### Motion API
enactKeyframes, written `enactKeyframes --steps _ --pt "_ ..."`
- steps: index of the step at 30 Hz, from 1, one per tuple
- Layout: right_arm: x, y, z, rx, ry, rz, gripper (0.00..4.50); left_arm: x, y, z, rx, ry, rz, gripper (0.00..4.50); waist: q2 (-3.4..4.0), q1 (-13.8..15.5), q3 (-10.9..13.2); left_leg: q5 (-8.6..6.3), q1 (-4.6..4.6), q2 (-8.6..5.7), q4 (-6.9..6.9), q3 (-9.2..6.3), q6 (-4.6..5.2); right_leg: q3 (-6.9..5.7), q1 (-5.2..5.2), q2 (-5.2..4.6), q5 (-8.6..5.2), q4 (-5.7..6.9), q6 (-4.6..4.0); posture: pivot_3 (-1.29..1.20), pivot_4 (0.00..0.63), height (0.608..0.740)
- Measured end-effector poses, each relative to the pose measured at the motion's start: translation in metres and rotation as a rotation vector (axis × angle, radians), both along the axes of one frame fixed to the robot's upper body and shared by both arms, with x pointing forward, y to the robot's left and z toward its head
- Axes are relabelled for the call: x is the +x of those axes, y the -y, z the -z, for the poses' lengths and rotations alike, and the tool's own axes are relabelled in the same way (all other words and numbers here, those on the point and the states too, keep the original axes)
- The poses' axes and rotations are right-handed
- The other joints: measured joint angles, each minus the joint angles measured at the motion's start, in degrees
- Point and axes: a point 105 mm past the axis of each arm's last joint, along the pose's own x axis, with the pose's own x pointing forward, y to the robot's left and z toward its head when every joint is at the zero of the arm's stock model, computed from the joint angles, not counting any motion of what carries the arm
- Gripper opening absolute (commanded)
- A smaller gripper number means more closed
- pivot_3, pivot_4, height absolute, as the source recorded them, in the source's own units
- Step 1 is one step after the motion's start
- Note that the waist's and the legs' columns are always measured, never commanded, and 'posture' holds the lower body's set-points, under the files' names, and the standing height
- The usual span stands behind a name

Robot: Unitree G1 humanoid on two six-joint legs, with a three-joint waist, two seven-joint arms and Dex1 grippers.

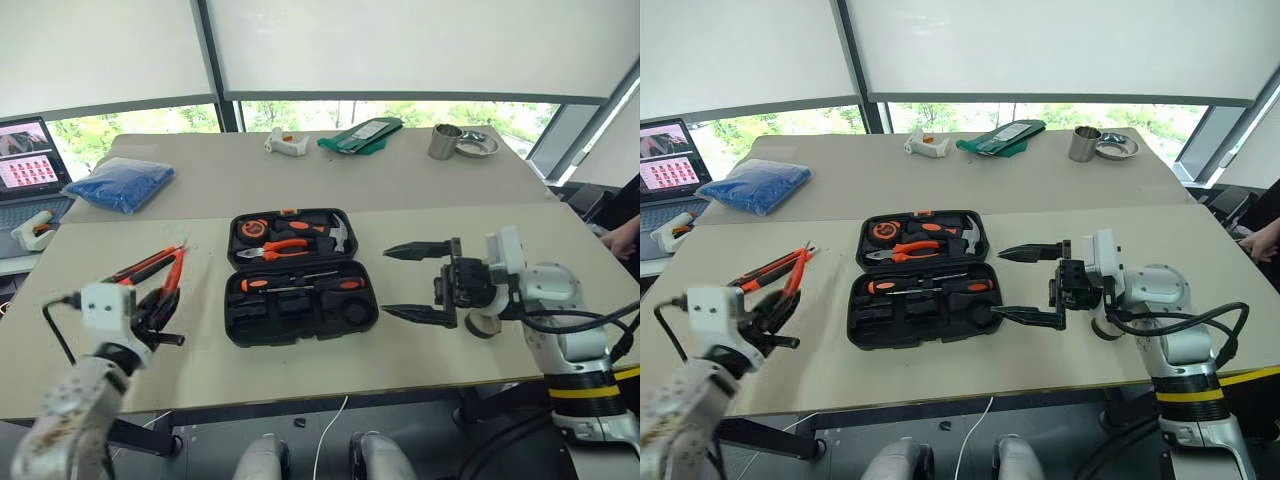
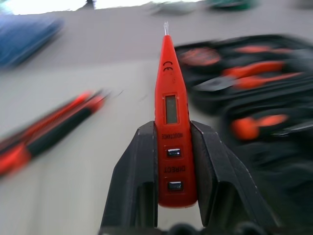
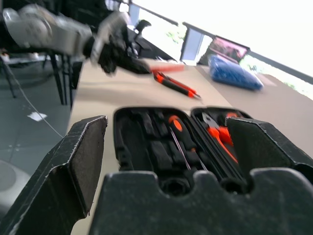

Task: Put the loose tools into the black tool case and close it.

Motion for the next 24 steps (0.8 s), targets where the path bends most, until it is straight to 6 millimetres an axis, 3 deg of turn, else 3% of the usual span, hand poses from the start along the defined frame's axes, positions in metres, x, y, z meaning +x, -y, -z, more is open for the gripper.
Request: enactKeyframes --steps 2,6,13,17,24 --pt "0.001 0.005 -0.001 -0.023 0.0 0.02 4.5 0.0 0.015 -0.005 0.091 -0.004 0.204 0.5 0.02 0.17 0.01 -0.01 0.0 -0.02 0.01 0.04 -0.01 0.0 0.0 -0.05 0.0 -0.03 0.02 0.0 0.15 0.74" --pt "0.003 0.008 0.002 -0.045 -0.012 0.036 4.5 0.023 0.036 -0.003 0.298 -0.043 0.446 0.5 0.01 0.49 0.01 0.0 -0.05 0.04 0.1 0.08 0.0 -0.09 0.03 -0.01 0.01 -0.01 0.04 0.0 0.15 0.74" --pt "-0.007 0.007 0.011 -0.07 -0.044 0.038 4.5 0.058 0.058 0.014 0.466 -0.117 0.533 0.5 -0.01 0.12 0.02 0.13 -0.23 0.12 0.12 0.1 0.46 0.0 -0.04 0.3 0.04 -0.03 0.3 0.0 0.15 0.74" --pt "-0.011 0.015 0.014 -0.076 -0.067 0.077 4.5 0.061 0.055 0.033 0.546 -0.176 0.559 0.5 -0.03 -0.25 0.03 0.02 -0.25 0.2 0.14 0.24 0.42 0.03 -0.07 0.43 0.02 -0.03 0.35 0.0 0.15 0.74" --pt "-0.014 0.012 0.01 -0.071 -0.047 0.083 4.5 0.06 0.055 0.035 0.581 -0.167 0.598 0.5 -0.03 -0.18 0.04 0.03 -0.17 0.2 0.28 0.16 0.42 0.11 -0.03 0.43 -0.18 0.07 0.04 0.0 0.15 0.74"
